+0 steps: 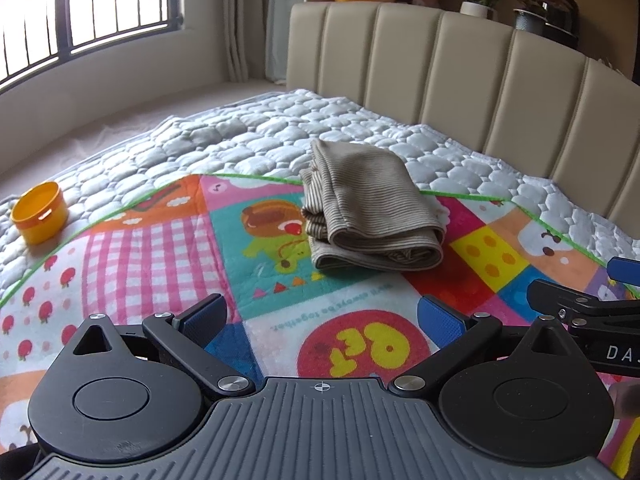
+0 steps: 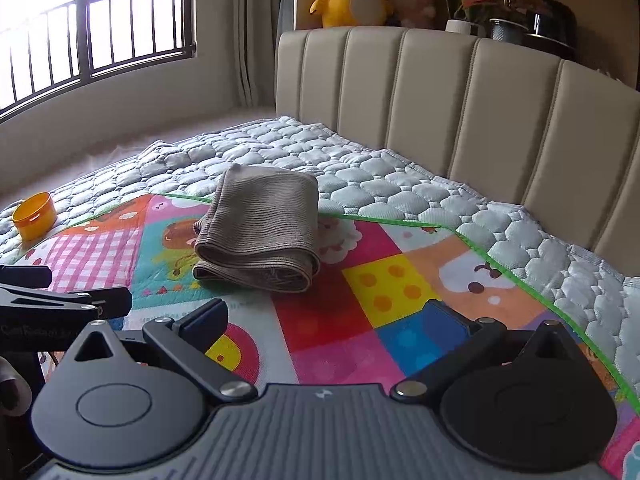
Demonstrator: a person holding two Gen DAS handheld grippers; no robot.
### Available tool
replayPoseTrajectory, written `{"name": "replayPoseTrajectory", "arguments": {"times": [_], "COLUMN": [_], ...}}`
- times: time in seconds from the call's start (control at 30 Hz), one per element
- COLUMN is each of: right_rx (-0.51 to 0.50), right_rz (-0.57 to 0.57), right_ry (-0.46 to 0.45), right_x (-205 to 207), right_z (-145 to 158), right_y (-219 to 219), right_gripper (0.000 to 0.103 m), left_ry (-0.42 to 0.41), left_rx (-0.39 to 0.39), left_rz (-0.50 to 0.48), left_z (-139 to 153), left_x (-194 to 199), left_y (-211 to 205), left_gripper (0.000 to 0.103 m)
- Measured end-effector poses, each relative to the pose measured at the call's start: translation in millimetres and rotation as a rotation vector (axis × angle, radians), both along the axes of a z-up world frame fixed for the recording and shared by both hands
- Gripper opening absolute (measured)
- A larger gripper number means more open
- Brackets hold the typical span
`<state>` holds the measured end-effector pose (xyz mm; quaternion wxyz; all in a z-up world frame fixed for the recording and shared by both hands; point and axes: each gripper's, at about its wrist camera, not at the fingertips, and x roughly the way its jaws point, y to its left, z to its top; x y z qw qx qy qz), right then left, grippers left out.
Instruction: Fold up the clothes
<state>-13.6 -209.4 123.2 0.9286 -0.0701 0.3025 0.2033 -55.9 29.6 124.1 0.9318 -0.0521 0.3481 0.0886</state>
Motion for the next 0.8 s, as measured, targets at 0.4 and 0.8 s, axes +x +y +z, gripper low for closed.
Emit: {"name": "replayPoseTrajectory", "arguments": {"times": [0.4,0.8], "right_rx": [0.004,0.0], "right_rz": [-0.013,-0.006], "right_ry": [-0.013,-0.033], "right_x": [-2.4,-8.9], "right_z": [4.0,6.9], "right_y": [0.1,0.6], "right_gripper": [0.103,0.103], "left_ry": [-0.008,-0.014], "left_rx": [-0.005,-0.008], "left_rz": [-0.002,0.02], "left_z": [1.7,3.9], "left_x": [-4.5,-4.4], "left_y": [0.7,3.0], "left_gripper": [0.103,0.103]}}
